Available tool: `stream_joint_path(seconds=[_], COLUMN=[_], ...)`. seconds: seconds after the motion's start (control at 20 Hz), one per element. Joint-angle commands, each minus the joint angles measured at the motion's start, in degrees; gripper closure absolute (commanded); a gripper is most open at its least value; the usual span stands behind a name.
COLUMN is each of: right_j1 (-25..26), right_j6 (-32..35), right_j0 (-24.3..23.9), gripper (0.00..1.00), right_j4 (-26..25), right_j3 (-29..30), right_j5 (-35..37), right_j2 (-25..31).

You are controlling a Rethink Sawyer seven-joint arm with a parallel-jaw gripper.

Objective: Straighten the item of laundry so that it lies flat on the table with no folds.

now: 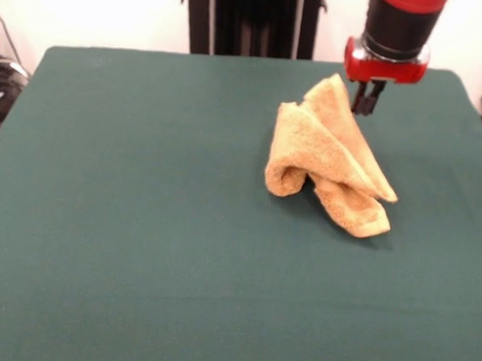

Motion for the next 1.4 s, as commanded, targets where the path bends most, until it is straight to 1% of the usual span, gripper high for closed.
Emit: stream_joint_path(seconds=[0.05, 0.25, 0.3, 0.35, 0.5, 0.6, 0.7, 0.85, 1.05, 1.15, 1.25, 1.4], right_j1=[-0.43, -0.69, -0.58, -0.46, -0.18, -0.67, -0.50, 0.29, 4.78, 6.57, 7.24, 6.41], right_j6=[19.55, 18.63, 18.05, 17.48, 16.69, 20.81, 20.81, 19.53, 21.00, 21.33, 20.42, 18.99], right_j0=[3.33, 3.18, 3.59, 3.99, 3.99, 4.49, 4.83, 3.87, 4.01, 4.19, 3.92, 3.38], gripper=[1.00, 1.00, 1.00, 0.00, 0.00, 0.00, 0.00, 0.00, 0.00, 0.00, 0.00, 0.00], right_j4=[4.36, 4.28, 3.54, 2.79, 2.26, 5.63, 5.49, 5.60, 6.42, 6.77, 6.63, 6.30], right_j3=[4.77, 3.58, 2.94, 2.30, -0.39, 1.22, 0.77, 1.87, 1.99, 1.39, 0.45, 0.52], right_j5=[-2.16, 0.26, -0.37, -1.00, 2.39, 4.14, 3.79, 1.44, -4.93, -6.75, -6.69, -5.41], right_j2=[-0.98, -1.24, -2.07, -2.91, -3.99, -3.79, -4.36, -2.62, -1.78, -1.76, -1.94, -2.26])
